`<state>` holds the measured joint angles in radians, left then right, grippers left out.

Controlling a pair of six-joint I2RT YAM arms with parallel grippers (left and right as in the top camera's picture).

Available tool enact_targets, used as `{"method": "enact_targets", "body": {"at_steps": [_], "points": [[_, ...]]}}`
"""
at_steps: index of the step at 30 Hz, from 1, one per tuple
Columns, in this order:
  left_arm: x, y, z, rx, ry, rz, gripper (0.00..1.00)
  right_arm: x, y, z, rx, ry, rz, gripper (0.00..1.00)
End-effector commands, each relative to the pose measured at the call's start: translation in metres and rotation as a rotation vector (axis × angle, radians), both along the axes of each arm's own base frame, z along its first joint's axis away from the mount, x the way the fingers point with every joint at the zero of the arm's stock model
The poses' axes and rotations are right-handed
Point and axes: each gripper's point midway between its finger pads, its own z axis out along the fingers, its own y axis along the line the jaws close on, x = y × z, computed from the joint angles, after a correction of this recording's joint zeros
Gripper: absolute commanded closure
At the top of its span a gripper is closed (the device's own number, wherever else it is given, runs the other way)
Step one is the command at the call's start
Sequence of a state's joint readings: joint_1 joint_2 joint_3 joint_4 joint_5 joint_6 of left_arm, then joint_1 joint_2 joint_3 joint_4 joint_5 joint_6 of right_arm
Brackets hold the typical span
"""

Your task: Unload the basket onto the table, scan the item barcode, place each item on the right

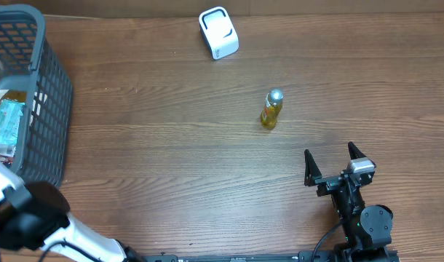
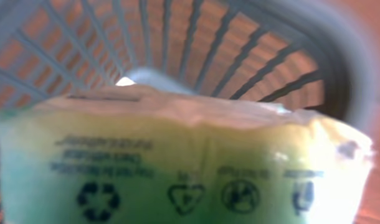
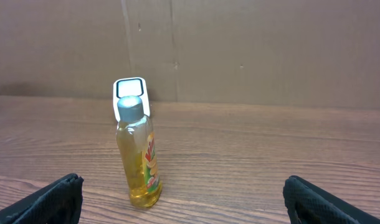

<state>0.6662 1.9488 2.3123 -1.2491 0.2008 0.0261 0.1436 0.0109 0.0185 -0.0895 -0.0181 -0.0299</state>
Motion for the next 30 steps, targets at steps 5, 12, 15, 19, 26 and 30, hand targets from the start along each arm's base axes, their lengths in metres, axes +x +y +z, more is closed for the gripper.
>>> {"method": "enact_targets", "body": {"at_steps": [5, 12, 15, 19, 26, 30], "points": [[-0.039, -0.083, 0.131, 0.088, -0.286, -0.026, 0.59, 0.001, -0.003, -0.002, -0.004, -0.003, -0.013, 0.0], [-0.053, -0.173, 0.145, 0.048, -0.289, -0.174, 0.6, 0.001, -0.003, -0.002, -0.004, -0.003, -0.013, 0.0], [-0.051, -0.205, 0.137, 0.019, -0.253, -0.223, 0.6, 0.001, -0.003, -0.002, -0.004, -0.003, -0.013, 0.0], [-0.041, -0.259, 0.118, 0.01, -0.183, -0.331, 0.59, 0.001, -0.003, -0.002, -0.004, -0.003, -0.013, 0.0], [-0.029, -0.327, 0.076, 0.043, -0.031, -0.415, 0.59, 0.001, -0.003, -0.002, -0.004, -0.003, -0.013, 0.0], [-0.021, -0.374, 0.032, 0.024, 0.109, -0.455, 0.59, 0.001, -0.003, -0.002, -0.004, -0.003, -0.013, 0.0]]}}
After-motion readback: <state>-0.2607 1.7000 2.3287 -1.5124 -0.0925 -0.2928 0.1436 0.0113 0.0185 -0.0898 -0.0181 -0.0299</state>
